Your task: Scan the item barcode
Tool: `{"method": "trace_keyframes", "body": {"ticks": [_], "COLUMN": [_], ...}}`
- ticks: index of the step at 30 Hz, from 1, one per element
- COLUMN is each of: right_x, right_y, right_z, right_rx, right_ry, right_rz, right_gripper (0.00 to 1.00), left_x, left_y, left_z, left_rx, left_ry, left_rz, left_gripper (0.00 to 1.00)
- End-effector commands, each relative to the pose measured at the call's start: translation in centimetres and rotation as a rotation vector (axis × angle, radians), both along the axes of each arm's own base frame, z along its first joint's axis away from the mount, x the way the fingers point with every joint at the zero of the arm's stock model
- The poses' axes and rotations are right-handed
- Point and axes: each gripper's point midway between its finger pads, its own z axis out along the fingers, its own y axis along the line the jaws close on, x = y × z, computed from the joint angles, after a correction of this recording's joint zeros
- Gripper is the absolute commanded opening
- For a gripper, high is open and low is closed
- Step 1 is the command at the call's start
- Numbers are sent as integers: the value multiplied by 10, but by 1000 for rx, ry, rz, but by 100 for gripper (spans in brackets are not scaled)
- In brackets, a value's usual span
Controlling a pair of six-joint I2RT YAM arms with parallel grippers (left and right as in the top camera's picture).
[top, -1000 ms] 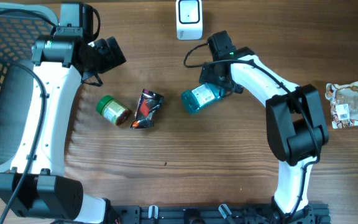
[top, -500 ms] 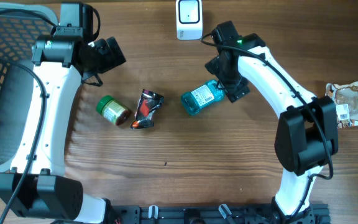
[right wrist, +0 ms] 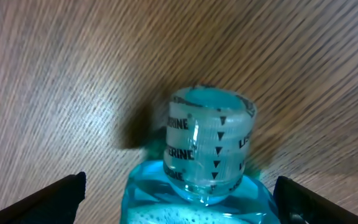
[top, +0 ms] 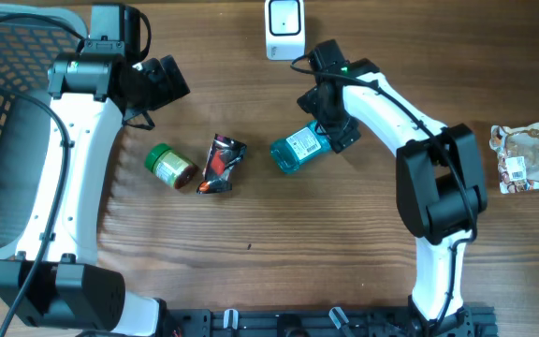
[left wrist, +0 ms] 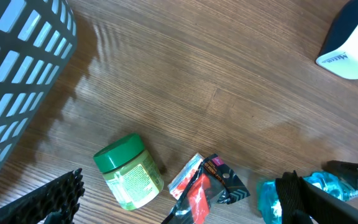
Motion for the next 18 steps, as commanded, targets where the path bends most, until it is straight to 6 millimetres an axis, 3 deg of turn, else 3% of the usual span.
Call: {"method": "trace_keyframes", "body": {"ticks": [1, 4, 8, 11, 18], "right_x": [-8, -13, -22, -19, -3], "right_y": [12, 14, 10, 4, 4], "right_z": [-10, -13, -27, -27, -22], "right_rx": [7, -9, -20, -52, -83], "right_ry": [28, 33, 56, 40, -34], "right_rz": [40, 48, 49, 48, 160], "right_gripper": [100, 99, 91, 82, 77], "left_x": [-1, -1, -1, -1, -1], "left_y": [4, 4, 4, 4, 4], "left_z": [0, 0, 0, 0, 0], "left_rx": [22, 22, 22, 22, 22], "left_ry": [-1, -1, -1, -1, -1], "left_rz": [-11, -11, -11, -11, -11], "left_gripper": [100, 100, 100, 100, 100]}}
